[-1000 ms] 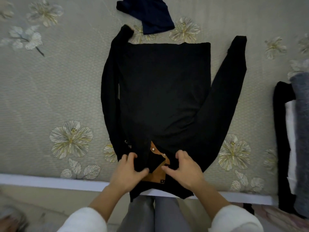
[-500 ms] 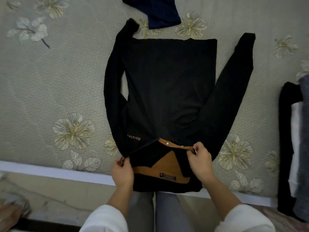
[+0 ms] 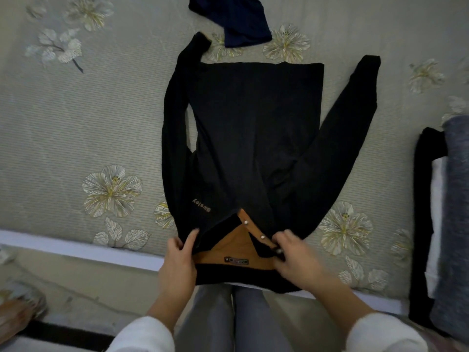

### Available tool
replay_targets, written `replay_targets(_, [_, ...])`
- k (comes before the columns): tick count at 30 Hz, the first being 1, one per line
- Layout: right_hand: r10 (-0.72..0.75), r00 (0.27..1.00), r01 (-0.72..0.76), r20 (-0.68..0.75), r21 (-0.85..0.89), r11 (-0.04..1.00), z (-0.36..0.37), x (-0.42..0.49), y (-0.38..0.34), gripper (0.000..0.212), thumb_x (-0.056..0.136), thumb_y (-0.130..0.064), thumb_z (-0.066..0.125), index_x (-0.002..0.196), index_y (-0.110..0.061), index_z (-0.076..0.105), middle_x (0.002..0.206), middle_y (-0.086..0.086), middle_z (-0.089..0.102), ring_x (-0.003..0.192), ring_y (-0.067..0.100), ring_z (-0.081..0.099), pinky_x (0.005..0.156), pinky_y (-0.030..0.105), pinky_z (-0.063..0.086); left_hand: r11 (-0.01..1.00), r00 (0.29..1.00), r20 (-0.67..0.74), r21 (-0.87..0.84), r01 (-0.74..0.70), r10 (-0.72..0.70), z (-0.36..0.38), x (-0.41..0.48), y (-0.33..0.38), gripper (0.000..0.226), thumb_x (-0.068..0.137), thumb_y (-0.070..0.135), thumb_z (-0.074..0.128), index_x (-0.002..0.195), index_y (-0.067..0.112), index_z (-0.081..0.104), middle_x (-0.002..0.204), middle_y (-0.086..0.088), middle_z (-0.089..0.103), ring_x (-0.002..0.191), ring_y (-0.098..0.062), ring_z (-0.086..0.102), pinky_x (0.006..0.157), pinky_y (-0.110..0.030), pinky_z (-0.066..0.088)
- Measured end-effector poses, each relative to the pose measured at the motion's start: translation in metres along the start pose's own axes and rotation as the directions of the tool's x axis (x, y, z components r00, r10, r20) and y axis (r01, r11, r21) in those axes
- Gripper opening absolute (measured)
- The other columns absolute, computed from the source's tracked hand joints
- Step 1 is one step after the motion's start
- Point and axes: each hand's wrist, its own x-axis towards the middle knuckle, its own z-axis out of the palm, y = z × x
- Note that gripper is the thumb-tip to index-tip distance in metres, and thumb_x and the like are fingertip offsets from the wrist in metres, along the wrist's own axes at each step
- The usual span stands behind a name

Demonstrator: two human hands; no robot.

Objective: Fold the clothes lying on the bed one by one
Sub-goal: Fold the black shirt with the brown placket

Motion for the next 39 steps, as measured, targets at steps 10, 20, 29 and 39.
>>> replay_targets(10, [0.688,0.703,-0.406,-0.181,0.692,0.597,-0.014,0.049,0.043,0.043,0.087,-0.03,0.066,0.118,-0.003,0.054,0.092,0.01,0.063,0.084,0.025,0.06,0.077,0.033,0.047,0.994,0.993,-0.08,-0.065,0.082,-0.087,-0.006,0.04,0.019,0.058,0.082,0.056,0.038,0.118,0.018,0.062,0.111,-0.009,0.048,0.109,-0.028,0.041,0.095,-0.041,0.038])
replay_targets(20, [0.889,0.428,-0.626,-0.164,0.655,0.423,-0.038,0.045,0.094,0.025,0.091,-0.016,0.051,0.085,0.007,0.058,0.084,0.023,0.06,0.089,0.04,0.058,0.077,0.039,0.041,0.967,0.967,0.013,0.031,0.254,-0.254,-0.039,0.145,0.045,0.074,0.089,0.018,0.058,0.146,-0.005,0.018,0.149,-0.03,0.016,0.134,-0.046,0.022,0.112,-0.043,0.018])
replay_targets(29, [0.692,0.669,-0.466,-0.271,0.572,0.675,-0.111,0.102,0.066,0.027,0.087,-0.015,0.06,0.11,-0.007,0.048,0.105,0.016,0.06,0.096,0.034,0.058,0.076,0.034,0.041,0.927,0.953,0.129,0.296,0.228,-0.276,-0.099,0.196,0.063,0.043,0.09,0.037,0.052,0.111,-0.001,0.057,0.116,-0.023,0.056,0.103,-0.038,0.058,0.087,-0.038,0.046])
replay_targets(39, [0.305,0.816,-0.185,-0.491,0.279,0.942,-0.206,0.288,0.055,0.033,0.098,-0.027,0.045,0.127,-0.014,0.052,0.116,0.007,0.052,0.096,0.02,0.055,0.084,0.034,0.045,0.932,0.888,-0.295,0.195,-0.306,0.353,-0.113,0.371,0.121,0.032,0.093,0.014,0.051,0.123,0.005,0.058,0.126,-0.013,0.054,0.118,-0.034,0.044,0.095,-0.047,0.041])
